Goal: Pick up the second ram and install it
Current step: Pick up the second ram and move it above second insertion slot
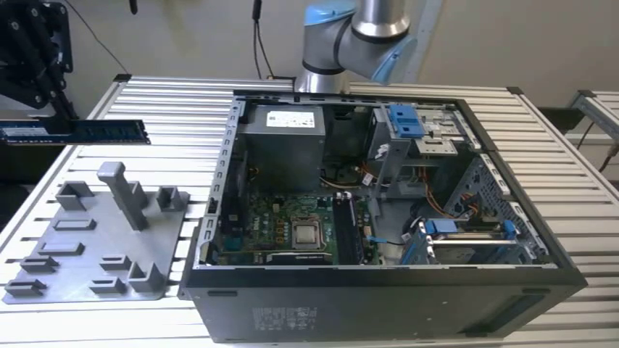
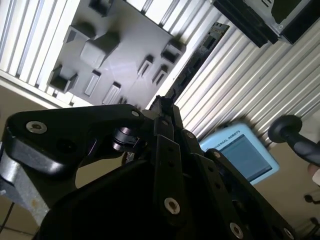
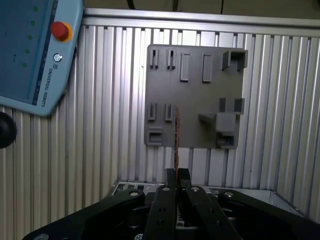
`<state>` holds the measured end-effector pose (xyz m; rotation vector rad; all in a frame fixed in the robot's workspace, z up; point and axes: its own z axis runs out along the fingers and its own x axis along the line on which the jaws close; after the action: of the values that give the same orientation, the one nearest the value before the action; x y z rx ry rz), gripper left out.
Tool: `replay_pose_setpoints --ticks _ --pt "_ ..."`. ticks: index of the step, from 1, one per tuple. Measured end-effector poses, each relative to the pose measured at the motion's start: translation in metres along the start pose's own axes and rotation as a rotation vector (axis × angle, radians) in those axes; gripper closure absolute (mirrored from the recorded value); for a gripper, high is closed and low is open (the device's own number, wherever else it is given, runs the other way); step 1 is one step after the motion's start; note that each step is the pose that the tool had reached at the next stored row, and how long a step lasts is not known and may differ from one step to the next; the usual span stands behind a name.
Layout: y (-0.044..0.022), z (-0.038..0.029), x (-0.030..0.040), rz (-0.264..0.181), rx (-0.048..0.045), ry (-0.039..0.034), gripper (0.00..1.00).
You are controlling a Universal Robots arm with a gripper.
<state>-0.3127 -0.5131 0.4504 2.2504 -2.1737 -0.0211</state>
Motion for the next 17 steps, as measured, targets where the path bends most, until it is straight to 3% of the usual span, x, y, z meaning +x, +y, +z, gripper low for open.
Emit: replay_pose_setpoints --ticks 17 --pt "-0.0123 -0.0003 0.0004 0.0 0.0 0.0001 0.86"
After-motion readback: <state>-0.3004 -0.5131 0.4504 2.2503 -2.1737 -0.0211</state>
